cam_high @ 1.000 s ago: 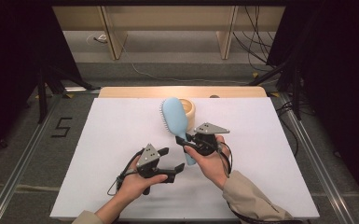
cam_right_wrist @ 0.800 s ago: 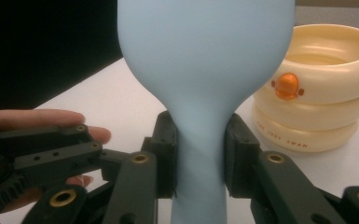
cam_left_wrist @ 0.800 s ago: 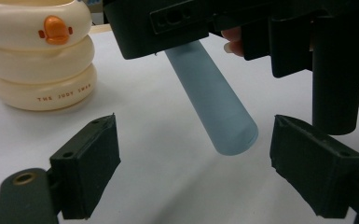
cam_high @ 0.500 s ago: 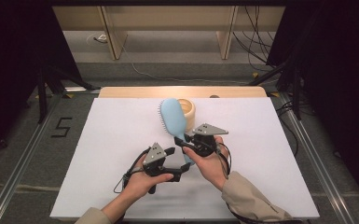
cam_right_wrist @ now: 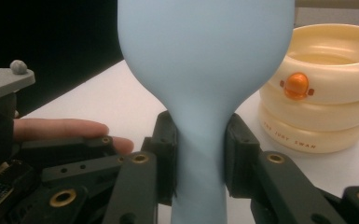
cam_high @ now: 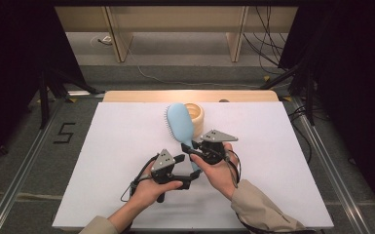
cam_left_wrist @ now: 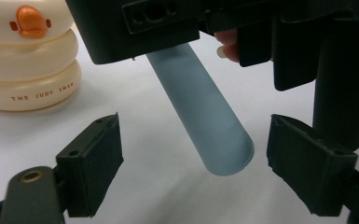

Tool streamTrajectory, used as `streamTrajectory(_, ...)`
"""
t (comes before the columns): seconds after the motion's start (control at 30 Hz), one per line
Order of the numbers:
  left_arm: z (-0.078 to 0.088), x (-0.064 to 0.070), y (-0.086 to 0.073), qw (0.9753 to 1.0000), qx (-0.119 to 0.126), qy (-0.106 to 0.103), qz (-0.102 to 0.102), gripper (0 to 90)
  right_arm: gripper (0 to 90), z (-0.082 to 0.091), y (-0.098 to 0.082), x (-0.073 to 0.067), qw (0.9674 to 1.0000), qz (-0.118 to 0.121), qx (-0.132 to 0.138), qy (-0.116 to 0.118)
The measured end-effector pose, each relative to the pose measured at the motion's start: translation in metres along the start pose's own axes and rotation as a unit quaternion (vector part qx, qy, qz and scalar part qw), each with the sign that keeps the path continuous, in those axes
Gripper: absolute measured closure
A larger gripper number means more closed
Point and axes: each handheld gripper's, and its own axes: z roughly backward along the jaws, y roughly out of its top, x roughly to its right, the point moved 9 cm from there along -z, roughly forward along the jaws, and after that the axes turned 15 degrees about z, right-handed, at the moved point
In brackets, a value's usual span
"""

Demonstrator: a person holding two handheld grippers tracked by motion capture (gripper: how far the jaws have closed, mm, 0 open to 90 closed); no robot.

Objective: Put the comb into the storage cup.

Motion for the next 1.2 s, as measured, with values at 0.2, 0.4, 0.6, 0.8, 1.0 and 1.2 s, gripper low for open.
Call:
streamTrajectory(0.2,-0.0019,0.0023,-0.0008,1.0,0.0,-0.005,0.005,20.8,70.1,-0.0005,-0.0008,-0.0001,1.0,0.003,0.0,-0.001)
streamTrajectory(0.4,-0.0038,0.0036,-0.0018,0.9999,-0.001,-0.009,0.009,23.4,70.1,-0.0004,-0.0005,-0.0003,1.0,0.003,0.001,-0.001)
streamTrajectory(0.6,-0.0046,0.0044,-0.0013,0.9998,0.001,-0.013,0.014,26.3,70.1,-0.0004,-0.0005,-0.0006,1.0,0.003,0.001,-0.002)
streamTrajectory(0.8,-0.0067,0.0047,-0.0013,0.9997,0.003,-0.016,0.015,30.0,70.2,-0.0006,-0.0004,-0.0011,1.0,0.004,0.002,-0.002)
streamTrajectory(1.0,-0.008,0.0056,-0.0011,0.9997,0.007,-0.019,0.016,34.5,70.1,-0.0009,-0.0006,-0.0026,1.0,0.005,0.002,-0.002)
streamTrajectory(1.2,-0.0083,0.006,-0.0001,0.9996,0.011,-0.021,0.017,38.1,70.1,-0.0011,-0.0006,-0.0033,1.0,0.004,0.002,-0.002)
